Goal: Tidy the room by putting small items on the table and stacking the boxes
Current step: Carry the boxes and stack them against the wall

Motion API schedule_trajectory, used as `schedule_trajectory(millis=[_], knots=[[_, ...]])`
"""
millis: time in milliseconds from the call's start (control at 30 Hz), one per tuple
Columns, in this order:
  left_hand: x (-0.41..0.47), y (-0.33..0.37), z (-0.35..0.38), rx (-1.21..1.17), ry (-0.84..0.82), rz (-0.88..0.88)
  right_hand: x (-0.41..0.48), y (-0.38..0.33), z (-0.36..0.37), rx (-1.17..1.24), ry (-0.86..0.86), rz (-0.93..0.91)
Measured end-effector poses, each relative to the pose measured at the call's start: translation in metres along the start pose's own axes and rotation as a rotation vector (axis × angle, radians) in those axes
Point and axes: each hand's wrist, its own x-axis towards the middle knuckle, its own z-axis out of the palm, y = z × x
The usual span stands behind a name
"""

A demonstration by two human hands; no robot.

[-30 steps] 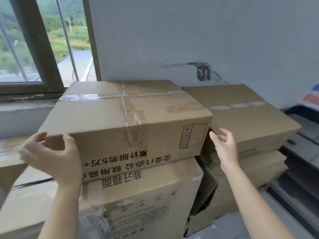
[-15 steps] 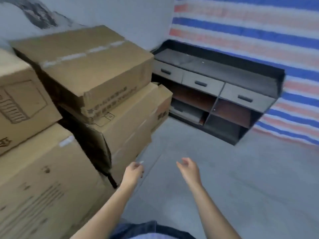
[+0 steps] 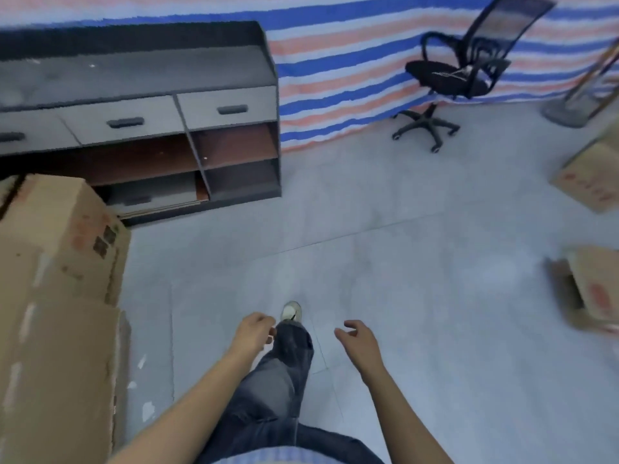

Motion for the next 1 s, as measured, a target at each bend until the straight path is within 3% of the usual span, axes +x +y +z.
schedule_trajectory(millis=[433, 700, 833, 1000], knots=[[0.136, 0.227, 0.149, 0.024, -0.265, 0.209, 0.104, -0.025, -0.148, 0.272, 0.484, 0.207], [0.137, 0.251, 0.261, 0.284, -0.536, 0.194, 0.111, 0.01, -0.192, 0.481, 0.688, 0.44], [0.148, 0.281, 0.314, 0.322, -0.496, 0.256, 0.122, 0.033, -0.24, 0.535, 0.774, 0.511], [0.145, 0.345, 0.387, 0.275, -0.414, 0.346, 0.158, 0.048, -0.344, 0.576, 0.832, 0.402]])
